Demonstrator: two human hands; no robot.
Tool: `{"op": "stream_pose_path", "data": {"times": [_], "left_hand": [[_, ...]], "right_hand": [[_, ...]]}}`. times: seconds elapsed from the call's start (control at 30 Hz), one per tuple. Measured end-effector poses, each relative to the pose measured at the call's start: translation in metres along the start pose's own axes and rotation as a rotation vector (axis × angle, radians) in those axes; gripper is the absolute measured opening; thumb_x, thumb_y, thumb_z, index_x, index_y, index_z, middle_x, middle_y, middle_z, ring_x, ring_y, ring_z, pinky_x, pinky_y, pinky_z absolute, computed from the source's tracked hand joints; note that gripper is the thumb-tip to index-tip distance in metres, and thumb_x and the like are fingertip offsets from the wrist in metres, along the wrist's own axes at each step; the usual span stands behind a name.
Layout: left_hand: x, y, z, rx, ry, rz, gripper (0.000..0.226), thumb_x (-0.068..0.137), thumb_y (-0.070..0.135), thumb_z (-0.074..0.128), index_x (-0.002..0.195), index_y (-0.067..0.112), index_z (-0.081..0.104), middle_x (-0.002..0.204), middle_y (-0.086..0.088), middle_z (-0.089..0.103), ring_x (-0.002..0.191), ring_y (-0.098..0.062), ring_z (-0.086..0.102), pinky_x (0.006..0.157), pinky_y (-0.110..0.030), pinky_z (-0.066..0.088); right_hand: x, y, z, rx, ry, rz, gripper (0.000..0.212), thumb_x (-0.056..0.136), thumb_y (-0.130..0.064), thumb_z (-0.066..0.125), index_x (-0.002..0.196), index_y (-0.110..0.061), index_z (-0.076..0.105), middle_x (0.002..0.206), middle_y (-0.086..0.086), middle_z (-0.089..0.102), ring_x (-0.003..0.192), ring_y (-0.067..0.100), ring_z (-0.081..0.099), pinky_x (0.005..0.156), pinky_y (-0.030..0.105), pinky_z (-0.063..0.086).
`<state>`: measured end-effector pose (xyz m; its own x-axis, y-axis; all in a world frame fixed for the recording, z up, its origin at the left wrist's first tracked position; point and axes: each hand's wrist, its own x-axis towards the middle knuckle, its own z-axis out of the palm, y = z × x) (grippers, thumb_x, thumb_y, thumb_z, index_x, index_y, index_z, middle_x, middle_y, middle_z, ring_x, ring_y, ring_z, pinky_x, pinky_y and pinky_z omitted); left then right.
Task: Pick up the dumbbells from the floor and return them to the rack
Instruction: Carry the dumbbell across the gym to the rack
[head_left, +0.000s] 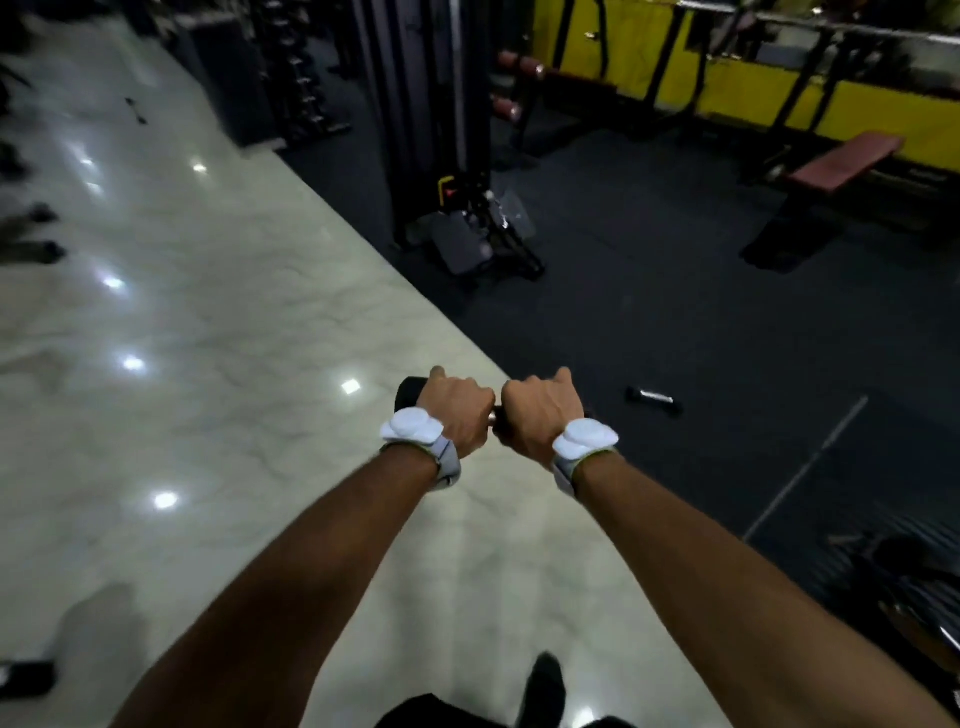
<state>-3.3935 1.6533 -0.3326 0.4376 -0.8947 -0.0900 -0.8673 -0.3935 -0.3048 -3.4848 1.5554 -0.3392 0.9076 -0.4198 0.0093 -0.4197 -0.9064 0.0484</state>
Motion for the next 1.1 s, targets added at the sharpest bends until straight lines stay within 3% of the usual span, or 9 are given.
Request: {"op": "stream_pose_path", "data": {"times": [0.07,0.2,0.5,0.73,1.1], "left_hand": [[0.015,-0.019,0.001,-0.019,-0.019,-0.044,0.008,0.091,0.03,0.052,0.09,0.028,0.059,0.099,-0.002,0.069,0.089,-0.026,0.066,0.095,-0.041,0.034],[0.049,-0.071,0.012,-0.04,-0.003,-0.17,0.017,0.09,0.031,0.05,0.075,0.027,0.042,0.093,-0.002,0.067,0.081,-0.026,0.065,0.089,-0.039,0.034],[0.122,-0.195,0.076,-0.098,-0.058,-0.329,0.014,0.091,0.029,0.049,0.078,0.028,0.045,0.094,-0.002,0.068,0.082,-0.027,0.065,0.093,-0.04,0.035],[0.183,-0.308,0.112,-0.157,-0.107,-0.36,0.009,0.093,0.027,0.049,0.086,0.026,0.055,0.099,-0.003,0.068,0.087,-0.027,0.066,0.098,-0.042,0.035],[0.293,-0.464,0.152,-0.112,-0.153,-0.359,0.012,0.093,0.029,0.049,0.082,0.027,0.047,0.096,-0.002,0.068,0.085,-0.026,0.065,0.094,-0.04,0.036]], "right_hand": [[0.028,0.001,-0.004,0.003,-0.005,-0.058,0.022,0.087,-0.037,0.057,0.076,-0.023,0.045,0.087,0.007,0.07,0.076,0.032,0.065,0.096,0.049,0.033],[0.105,-0.012,-0.008,0.016,0.027,-0.176,0.024,0.089,-0.037,0.056,0.077,-0.023,0.042,0.087,0.009,0.069,0.07,0.032,0.058,0.103,0.052,0.032],[0.27,-0.076,0.021,-0.026,0.004,-0.338,0.02,0.088,-0.039,0.056,0.08,-0.024,0.046,0.087,0.005,0.069,0.074,0.031,0.063,0.097,0.049,0.031],[0.398,-0.133,0.022,-0.029,-0.055,-0.371,0.017,0.09,-0.038,0.056,0.085,-0.025,0.048,0.094,0.005,0.07,0.084,0.031,0.065,0.103,0.051,0.028],[0.589,-0.186,0.029,-0.019,-0.08,-0.421,0.019,0.09,-0.04,0.054,0.083,-0.025,0.045,0.091,0.004,0.069,0.079,0.029,0.064,0.1,0.05,0.029]]}}
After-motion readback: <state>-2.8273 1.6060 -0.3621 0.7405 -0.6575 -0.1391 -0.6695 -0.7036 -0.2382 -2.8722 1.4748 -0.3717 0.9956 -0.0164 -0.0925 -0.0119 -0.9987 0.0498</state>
